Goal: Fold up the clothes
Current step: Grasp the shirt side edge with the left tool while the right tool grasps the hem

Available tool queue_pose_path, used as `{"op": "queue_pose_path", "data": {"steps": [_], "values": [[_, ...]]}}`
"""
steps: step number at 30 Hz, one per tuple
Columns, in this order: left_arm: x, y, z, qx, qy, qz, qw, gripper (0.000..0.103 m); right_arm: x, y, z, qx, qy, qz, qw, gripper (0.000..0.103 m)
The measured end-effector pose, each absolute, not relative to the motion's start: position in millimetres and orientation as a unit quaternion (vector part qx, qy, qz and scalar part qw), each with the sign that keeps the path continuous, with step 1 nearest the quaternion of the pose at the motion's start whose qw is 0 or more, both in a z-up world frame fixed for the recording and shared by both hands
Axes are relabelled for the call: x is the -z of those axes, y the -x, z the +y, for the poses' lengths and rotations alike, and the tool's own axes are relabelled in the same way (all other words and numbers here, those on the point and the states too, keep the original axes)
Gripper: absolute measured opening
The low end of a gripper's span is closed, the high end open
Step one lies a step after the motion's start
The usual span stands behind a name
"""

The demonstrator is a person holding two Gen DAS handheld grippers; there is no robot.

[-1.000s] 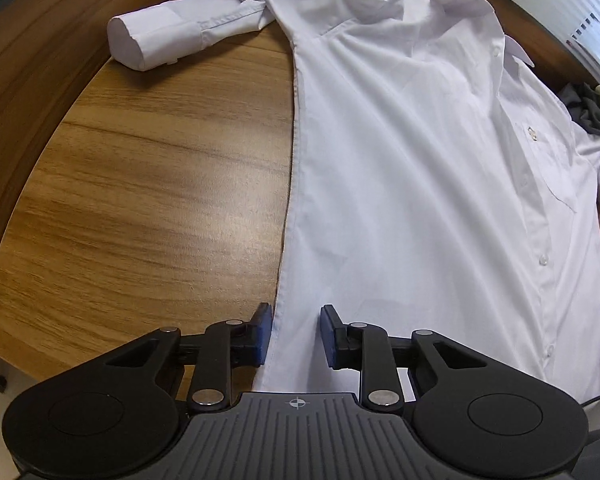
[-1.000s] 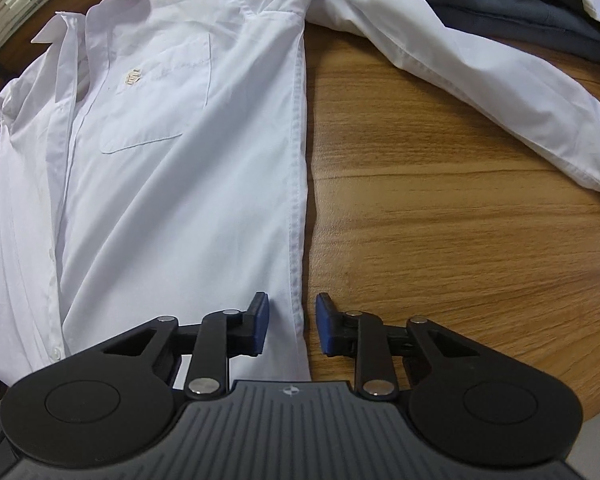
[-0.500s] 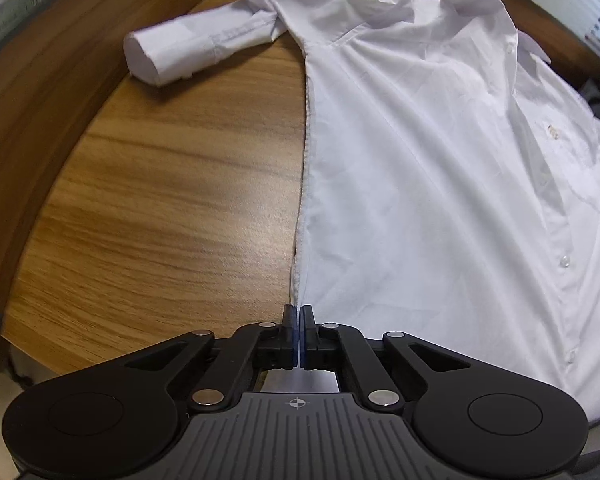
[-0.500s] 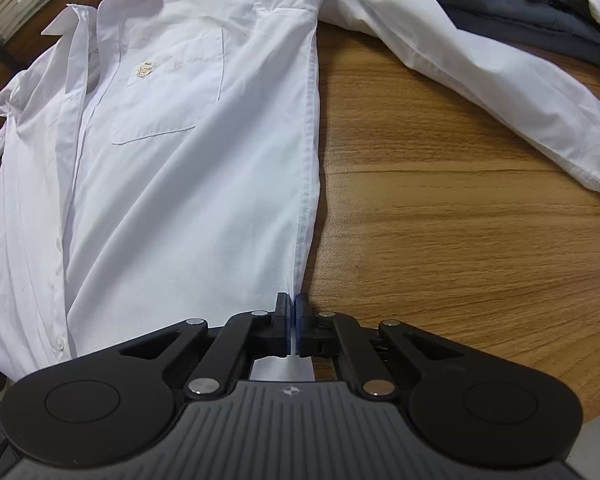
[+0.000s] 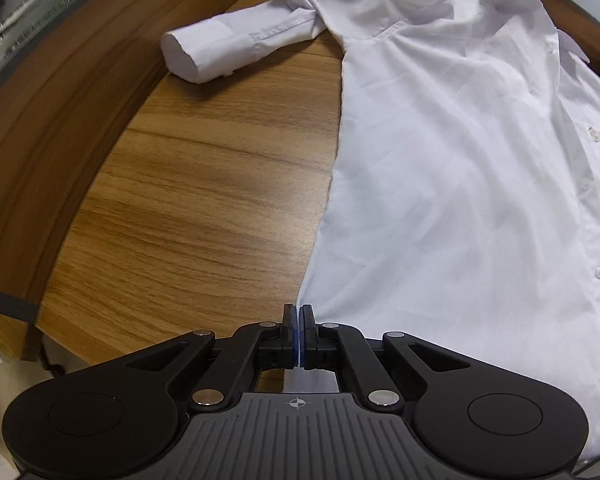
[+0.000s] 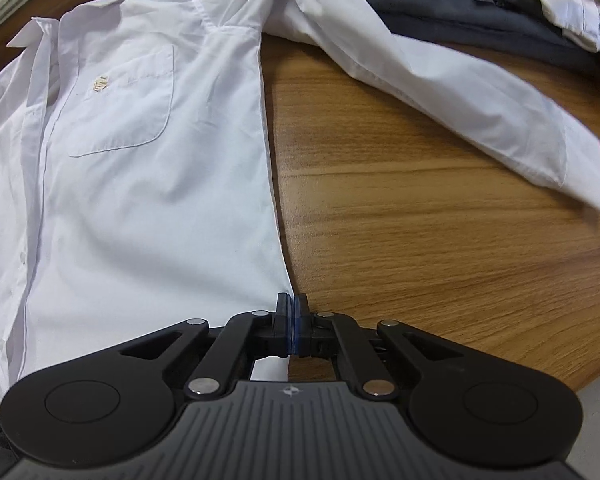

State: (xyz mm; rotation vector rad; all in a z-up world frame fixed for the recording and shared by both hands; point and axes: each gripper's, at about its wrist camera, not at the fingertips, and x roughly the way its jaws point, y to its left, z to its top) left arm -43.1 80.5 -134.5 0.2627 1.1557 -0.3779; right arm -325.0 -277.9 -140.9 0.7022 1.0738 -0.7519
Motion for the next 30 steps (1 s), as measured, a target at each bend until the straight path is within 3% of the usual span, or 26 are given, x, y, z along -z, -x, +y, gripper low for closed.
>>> {"op": "queue_pose_path", "data": {"steps": [2,5,6,17,30], "values": [[132.0,40.0,85.5,0.197,-0.106,0.542,0.81,0.006,139.7,324.8,-276.1,0.336,-0.318,0.488,0.74,0.003],[121.2,43.1,93.9,0.212,-0.092,0.524,0.82,0.021,131.1,328.1,-272.9,0.319,-0.317,0.479,0.754,0.023],[118.2,45.8,96.5,0.213,-0.094,0.518,0.823,0.023,127.6,329.9,-270.7,0.317,-0.311,0.477,0.758,0.025],[124.1,88.9,138.6,0.225,-0.113,0.523,0.814,0.025,134.2,368.8,-213.2,0.315,-0.317,0.495,0.745,0.025],[166.1,100.3,153.7,0.281,-0.102,0.526,0.796,0.028,145.9,368.3,-183.4,0.362,-0.284,0.487,0.742,0.024]]}}
